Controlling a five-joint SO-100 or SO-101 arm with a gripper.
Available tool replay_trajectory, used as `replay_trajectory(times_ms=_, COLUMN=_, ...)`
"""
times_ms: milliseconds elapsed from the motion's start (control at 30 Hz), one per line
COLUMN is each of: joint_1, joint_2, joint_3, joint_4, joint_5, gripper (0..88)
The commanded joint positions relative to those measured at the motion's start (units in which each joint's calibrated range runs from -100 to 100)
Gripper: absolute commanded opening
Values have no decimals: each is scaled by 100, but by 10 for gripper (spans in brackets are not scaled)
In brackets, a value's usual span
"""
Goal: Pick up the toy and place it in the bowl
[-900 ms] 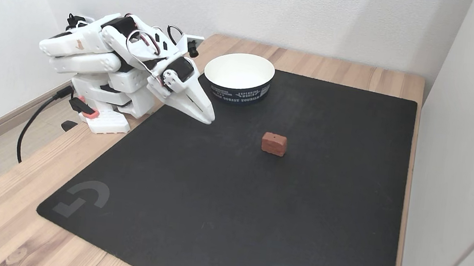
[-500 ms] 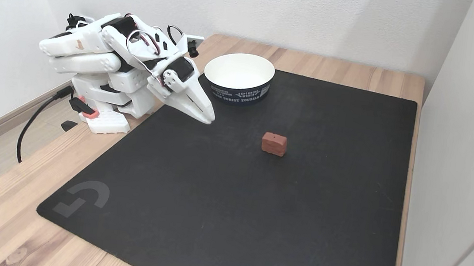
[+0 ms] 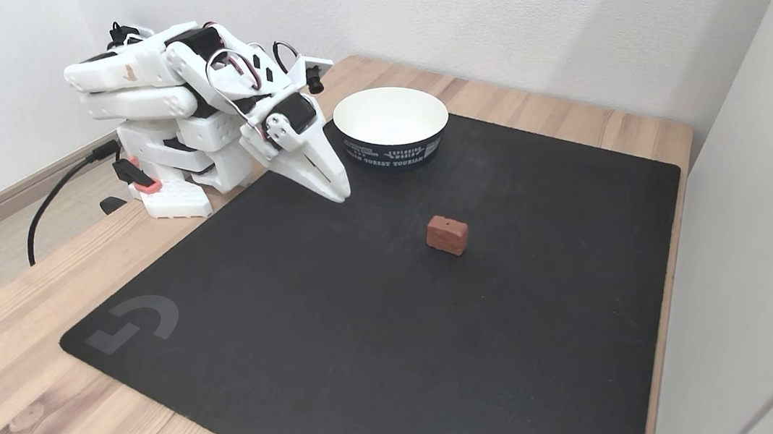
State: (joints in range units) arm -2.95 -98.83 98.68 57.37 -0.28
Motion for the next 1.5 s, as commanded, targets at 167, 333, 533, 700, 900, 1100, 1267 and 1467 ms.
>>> replay_trajectory(times_ms=167, joint_1=40, joint_2=-75, joint_3=-48, joint_4=30, joint_5=-29, gripper=27)
replay_trajectory(times_ms=333, joint_1=40, joint_2=-75, joint_3=-57, joint_4=30, joint_5=-29, gripper=27)
replay_trajectory(times_ms=533, joint_1=40, joint_2=-75, joint_3=-57, joint_4=30, joint_5=-29, gripper=27)
replay_trajectory(times_ms=700, joint_1=40, joint_2=-75, joint_3=-57, joint_4=30, joint_5=-29, gripper=27)
replay_trajectory(times_ms=900, joint_1=40, joint_2=-67, joint_3=-57, joint_4=30, joint_5=-29, gripper=27)
replay_trajectory(times_ms=1100, joint_1=40, joint_2=-58, joint_3=-66, joint_4=30, joint_5=-29, gripper=27)
replay_trajectory(times_ms=1267, joint_1=40, joint_2=-42, joint_3=-84, joint_4=30, joint_5=-29, gripper=26)
replay_trajectory(times_ms=1467, joint_1=40, joint_2=0, joint_3=-165, joint_4=72, joint_5=-29, gripper=26)
